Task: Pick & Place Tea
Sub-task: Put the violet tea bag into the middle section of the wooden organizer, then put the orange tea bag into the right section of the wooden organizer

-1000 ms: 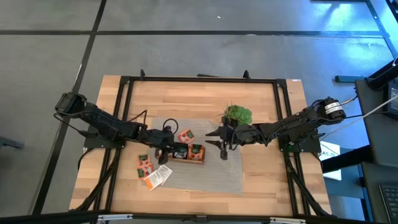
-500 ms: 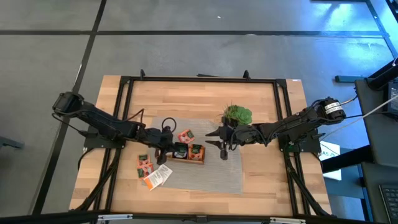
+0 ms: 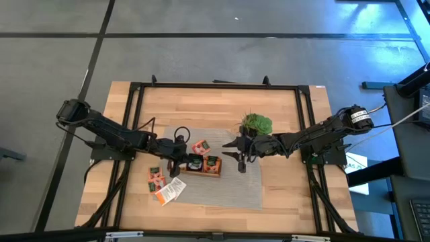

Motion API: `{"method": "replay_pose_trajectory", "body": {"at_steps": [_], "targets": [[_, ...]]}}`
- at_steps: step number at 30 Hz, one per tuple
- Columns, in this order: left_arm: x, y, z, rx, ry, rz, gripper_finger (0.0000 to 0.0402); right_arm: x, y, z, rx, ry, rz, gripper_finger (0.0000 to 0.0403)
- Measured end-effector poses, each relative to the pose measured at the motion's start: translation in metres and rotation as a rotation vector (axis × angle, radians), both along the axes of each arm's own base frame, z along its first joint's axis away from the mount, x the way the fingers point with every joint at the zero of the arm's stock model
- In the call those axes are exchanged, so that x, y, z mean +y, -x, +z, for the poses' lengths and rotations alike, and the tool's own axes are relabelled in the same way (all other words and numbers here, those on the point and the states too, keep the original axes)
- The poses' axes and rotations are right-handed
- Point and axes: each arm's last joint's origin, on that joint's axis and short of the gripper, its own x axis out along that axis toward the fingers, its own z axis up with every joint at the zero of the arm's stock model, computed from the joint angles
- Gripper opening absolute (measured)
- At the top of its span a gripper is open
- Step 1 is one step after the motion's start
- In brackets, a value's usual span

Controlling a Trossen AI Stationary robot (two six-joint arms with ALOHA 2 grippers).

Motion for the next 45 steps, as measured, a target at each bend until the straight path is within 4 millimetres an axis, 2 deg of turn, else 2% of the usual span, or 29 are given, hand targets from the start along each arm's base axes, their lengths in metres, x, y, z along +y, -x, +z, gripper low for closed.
{"method": "replay_pose_trajectory", "body": {"at_steps": [9,20,31,34,39,45], "targets": [[0.000,0.001,-0.001,0.007,-0.041,-0.027,0.0012,0.000,0.000,0.000,0.000,-0.001,-0.001,0.0126],[0.000,0.001,-0.001,0.001,-0.075,-0.051,0.0082,0.000,0.000,0.000,0.001,-0.002,-0.001,0.0126],[0.000,0.005,-0.006,0.077,-0.043,-0.051,0.0082,0.000,0.000,0.000,0.002,0.000,0.000,0.0127],[0.000,0.006,0.000,0.043,-0.021,-0.051,0.0082,0.000,0.000,0.000,0.002,0.000,0.000,0.0127],[0.002,0.019,0.018,0.008,0.040,-0.064,0.0082,0.000,0.000,0.000,0.002,0.000,0.000,0.0127],[-0.006,0.044,0.018,0.212,0.244,-0.099,0.0081,0.000,0.000,0.000,0.003,0.002,0.000,0.0127]]}}
